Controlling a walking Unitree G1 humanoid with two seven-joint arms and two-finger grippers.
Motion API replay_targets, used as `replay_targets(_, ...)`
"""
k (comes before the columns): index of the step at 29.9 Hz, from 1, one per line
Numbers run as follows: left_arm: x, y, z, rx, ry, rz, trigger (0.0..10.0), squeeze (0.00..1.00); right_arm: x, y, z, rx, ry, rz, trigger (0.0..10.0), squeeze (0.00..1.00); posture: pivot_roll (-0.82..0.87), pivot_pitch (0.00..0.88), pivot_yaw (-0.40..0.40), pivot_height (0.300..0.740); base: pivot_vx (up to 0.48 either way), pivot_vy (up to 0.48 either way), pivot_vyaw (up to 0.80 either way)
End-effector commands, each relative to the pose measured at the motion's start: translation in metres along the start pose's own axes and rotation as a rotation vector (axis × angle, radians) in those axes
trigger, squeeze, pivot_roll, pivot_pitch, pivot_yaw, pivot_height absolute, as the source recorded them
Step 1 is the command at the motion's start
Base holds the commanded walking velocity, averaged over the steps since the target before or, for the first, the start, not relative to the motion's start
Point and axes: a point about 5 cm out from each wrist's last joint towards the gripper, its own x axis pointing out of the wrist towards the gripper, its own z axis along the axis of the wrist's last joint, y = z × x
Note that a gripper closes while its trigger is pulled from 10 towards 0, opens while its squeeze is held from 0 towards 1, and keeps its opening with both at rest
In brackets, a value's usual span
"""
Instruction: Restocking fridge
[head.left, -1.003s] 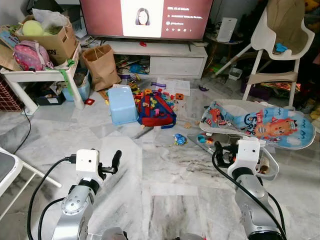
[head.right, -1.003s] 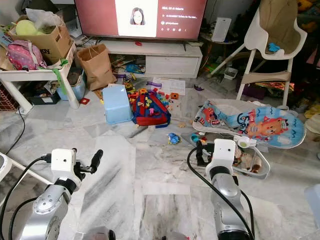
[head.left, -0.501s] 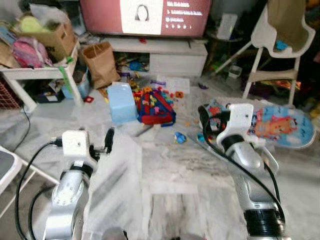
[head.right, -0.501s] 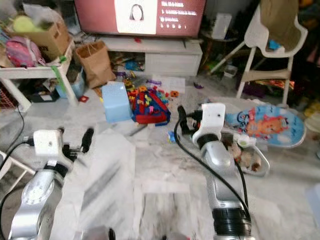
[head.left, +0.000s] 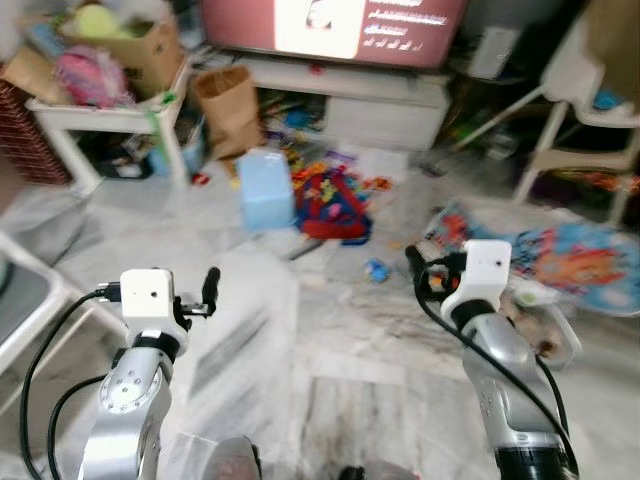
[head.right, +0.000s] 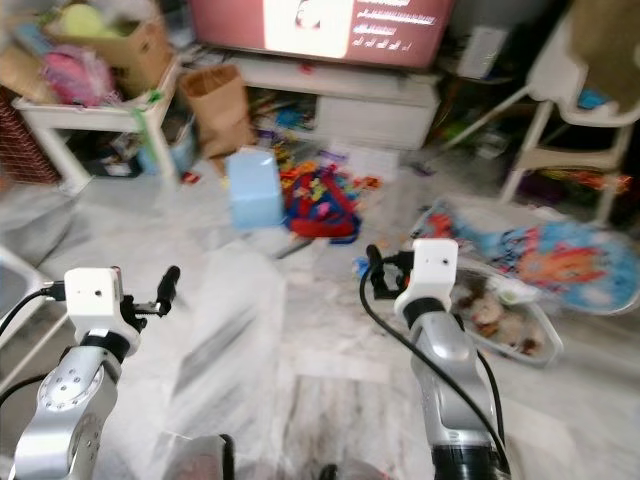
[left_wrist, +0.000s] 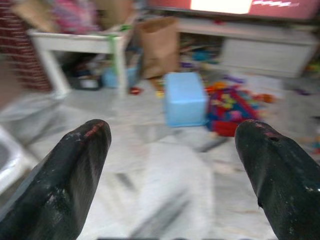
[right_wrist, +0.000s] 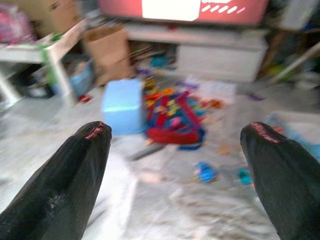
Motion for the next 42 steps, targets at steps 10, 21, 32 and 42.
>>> replay_targets(10, -0.003, -0.005, 0.001, 0.007, 0.006, 0.002, 10.0, 0.0, -0.009, -0.002, 0.003, -0.004, -0.018, -0.025, 10.0, 0.0, 0.03, 0.078, -0.013, 0.74, 0.0, 0.0, 0.8)
replay_targets(21, -0.014, -0.006, -0.01, 0.025, 0.046, 0.065, 10.0, 0.0, -0.004, -0.001, 0.003, -0.061, 0.001, 0.007, 10.0, 0.0, 0.08, 0.057, -0.084, 0.74, 0.0, 0.0, 0.27)
replay_targets(32, -0.018, -0.007, -0.013, 0.039, 0.049, 0.038, 10.0, 0.0, -0.002, 0.004, 0.005, -0.099, 0.004, 0.014, 10.0, 0.0, 0.06, 0.077, -0.067, 0.74, 0.0, 0.0, 0.0)
replay_targets(42, -0.011, -0.012, -0.011, 0.047, 0.044, 0.033, 10.0, 0.0, -0.002, -0.003, 0.009, -0.053, -0.015, -0.006, 10.0, 0.0, 0.04, 0.075, -0.071, 0.74, -0.11, 0.0, 0.0)
